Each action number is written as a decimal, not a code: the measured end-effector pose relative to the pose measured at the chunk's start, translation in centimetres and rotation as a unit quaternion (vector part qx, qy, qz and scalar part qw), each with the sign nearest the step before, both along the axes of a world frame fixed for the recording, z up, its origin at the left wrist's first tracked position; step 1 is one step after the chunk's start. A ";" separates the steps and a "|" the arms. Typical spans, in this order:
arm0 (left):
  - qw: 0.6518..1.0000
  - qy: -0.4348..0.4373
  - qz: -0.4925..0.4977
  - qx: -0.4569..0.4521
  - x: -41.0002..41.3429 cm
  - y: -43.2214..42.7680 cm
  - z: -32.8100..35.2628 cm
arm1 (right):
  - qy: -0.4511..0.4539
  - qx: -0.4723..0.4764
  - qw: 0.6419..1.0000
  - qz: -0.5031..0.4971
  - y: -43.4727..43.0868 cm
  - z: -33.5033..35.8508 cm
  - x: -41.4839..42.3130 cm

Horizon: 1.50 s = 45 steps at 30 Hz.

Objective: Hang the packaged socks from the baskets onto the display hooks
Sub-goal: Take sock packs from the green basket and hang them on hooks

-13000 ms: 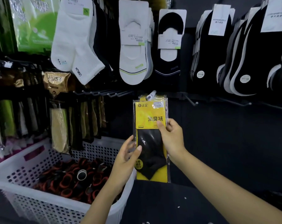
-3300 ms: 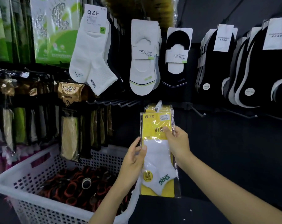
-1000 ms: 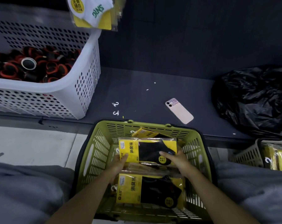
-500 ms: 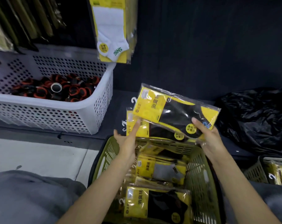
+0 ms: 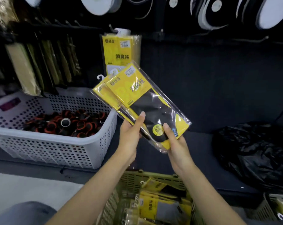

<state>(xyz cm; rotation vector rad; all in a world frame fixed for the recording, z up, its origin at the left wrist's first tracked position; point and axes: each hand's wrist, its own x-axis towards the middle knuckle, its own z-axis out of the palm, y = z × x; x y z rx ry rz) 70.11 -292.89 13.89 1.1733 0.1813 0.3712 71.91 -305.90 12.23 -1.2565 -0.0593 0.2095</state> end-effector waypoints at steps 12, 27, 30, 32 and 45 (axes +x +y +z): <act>0.984 -0.056 0.029 0.169 1.3 11.5 6.1 | -0.253 -0.129 0.957 0.053 5.4 10.9 7.2; 0.944 -0.092 0.143 0.282 0.6 17.5 5.3 | -0.231 -0.019 0.967 0.104 14.2 11.7 7.2; 0.939 -0.084 0.178 0.282 0.5 18.1 5.7 | -0.223 0.007 0.971 0.083 14.0 11.6 7.5; 0.938 -0.078 0.206 0.267 0.2 19.0 6.1 | -0.220 0.021 0.974 0.053 13.7 11.9 8.0; 0.922 -0.106 0.280 0.247 -1.7 22.3 7.3 | -0.169 -0.054 0.984 -0.011 16.4 13.1 12.6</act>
